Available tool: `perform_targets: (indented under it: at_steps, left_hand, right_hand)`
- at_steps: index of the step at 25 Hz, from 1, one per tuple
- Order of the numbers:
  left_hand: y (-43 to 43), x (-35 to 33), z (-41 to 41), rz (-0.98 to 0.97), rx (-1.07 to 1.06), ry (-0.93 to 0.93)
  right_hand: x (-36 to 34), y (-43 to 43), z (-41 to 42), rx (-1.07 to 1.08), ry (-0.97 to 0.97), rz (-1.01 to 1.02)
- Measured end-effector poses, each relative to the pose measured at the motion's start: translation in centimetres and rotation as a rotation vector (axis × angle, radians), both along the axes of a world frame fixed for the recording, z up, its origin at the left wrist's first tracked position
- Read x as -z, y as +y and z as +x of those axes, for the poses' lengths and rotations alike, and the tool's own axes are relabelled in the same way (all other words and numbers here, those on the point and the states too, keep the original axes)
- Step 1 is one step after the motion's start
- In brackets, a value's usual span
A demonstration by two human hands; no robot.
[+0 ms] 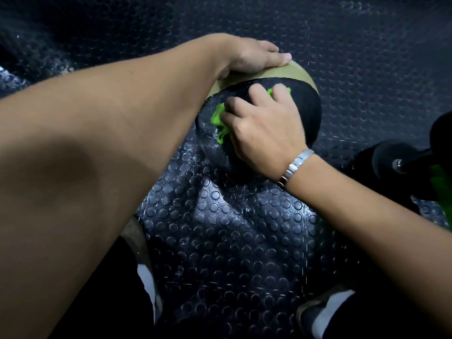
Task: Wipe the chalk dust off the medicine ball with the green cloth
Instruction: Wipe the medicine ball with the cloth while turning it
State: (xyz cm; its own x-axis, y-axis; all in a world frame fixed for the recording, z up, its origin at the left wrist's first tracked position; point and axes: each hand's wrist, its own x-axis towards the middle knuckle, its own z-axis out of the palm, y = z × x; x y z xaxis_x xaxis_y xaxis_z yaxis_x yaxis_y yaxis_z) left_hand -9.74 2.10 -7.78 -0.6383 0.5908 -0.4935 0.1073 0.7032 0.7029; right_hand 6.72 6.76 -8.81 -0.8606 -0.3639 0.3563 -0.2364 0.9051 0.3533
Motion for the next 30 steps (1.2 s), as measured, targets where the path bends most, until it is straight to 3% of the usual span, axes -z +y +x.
perform_targets:
  at_steps: [6,10,13,16,21,26,30]
  left_hand:
    - [-0.7,0.7,0.2,0.034,0.016,0.02]
    - [-2.3,0.8,-0.1,0.058,0.084,0.036]
    - [-3.4,0.9,-0.8,0.103,0.019,0.105]
    - [-4.3,2.2,-1.0,0.185,0.033,0.048]
    - [-4.7,3.0,-1.4,0.249,0.036,-0.05]
    - [-5.1,3.4,-1.5,0.286,0.017,-0.061]
    - [-5.8,3.6,-1.5,0.314,0.035,-0.069]
  right_hand:
    - [0.7,-0.4,1.0,-0.16,-0.085,0.057]
    - [-0.4,-0.9,-1.0,-0.033,-0.014,0.026]
    - [-0.2,-0.7,-0.5,-0.007,-0.008,0.01]
    - [-0.2,-0.4,0.7,0.008,-0.074,0.011]
    - [0.0,-1.7,-1.0,0.071,-0.025,-0.018]
    - [1.1,-3.1,-0.4,-0.056,-0.071,-0.042]
    - [-0.4,-2.8,-2.8,0.019,-0.06,-0.128]
